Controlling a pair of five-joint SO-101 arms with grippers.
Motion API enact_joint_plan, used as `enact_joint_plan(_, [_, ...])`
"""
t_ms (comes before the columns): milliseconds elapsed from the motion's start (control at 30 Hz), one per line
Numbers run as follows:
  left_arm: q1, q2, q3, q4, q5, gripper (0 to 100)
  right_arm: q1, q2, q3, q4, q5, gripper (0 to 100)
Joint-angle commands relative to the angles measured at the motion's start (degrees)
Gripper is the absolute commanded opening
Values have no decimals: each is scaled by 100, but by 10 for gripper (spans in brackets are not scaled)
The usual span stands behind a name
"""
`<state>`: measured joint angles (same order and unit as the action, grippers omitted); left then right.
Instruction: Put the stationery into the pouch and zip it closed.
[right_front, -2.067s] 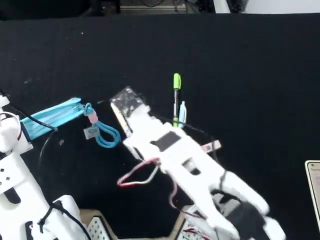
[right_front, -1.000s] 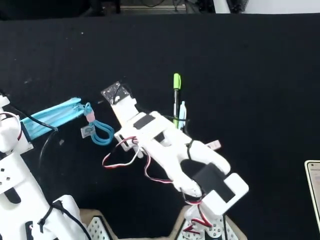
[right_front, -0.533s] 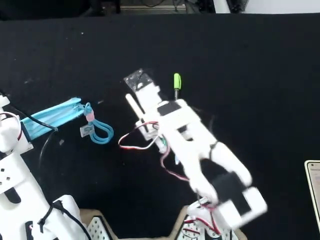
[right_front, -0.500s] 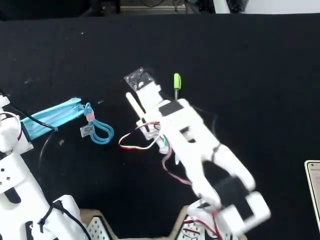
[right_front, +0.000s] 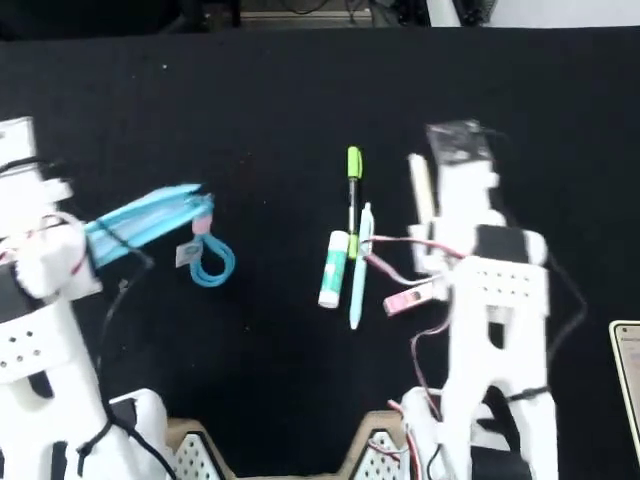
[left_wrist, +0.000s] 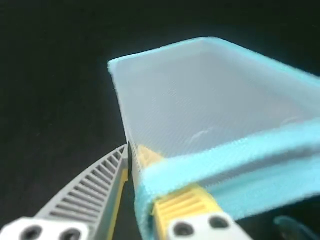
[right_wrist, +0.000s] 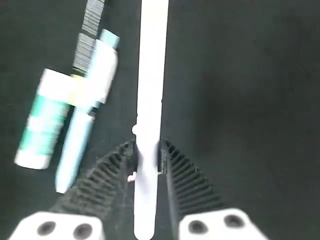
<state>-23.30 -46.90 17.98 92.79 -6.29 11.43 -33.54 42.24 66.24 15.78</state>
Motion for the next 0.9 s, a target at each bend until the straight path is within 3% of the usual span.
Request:
enact_joint_plan(0, [901,-97,-945,62,413,30,686,-163,22,35,510,11])
enact_joint_plan(233, [1534,-79,-1569,70,976,30,1222,-163,347,-44,879,11])
enact_joint_plan(467, [1789,-53,-233,-466,958,30,1653,-163,1103,-1152,1029,11])
enact_joint_plan(733, [1763,-35,910,-1064,-273,30,1705,-163,1332,-1213,1029,12])
enact_joint_plan(867, [1763,-79,1367,-1363,-378,30,1670,-163,1332,-1213,1029,12])
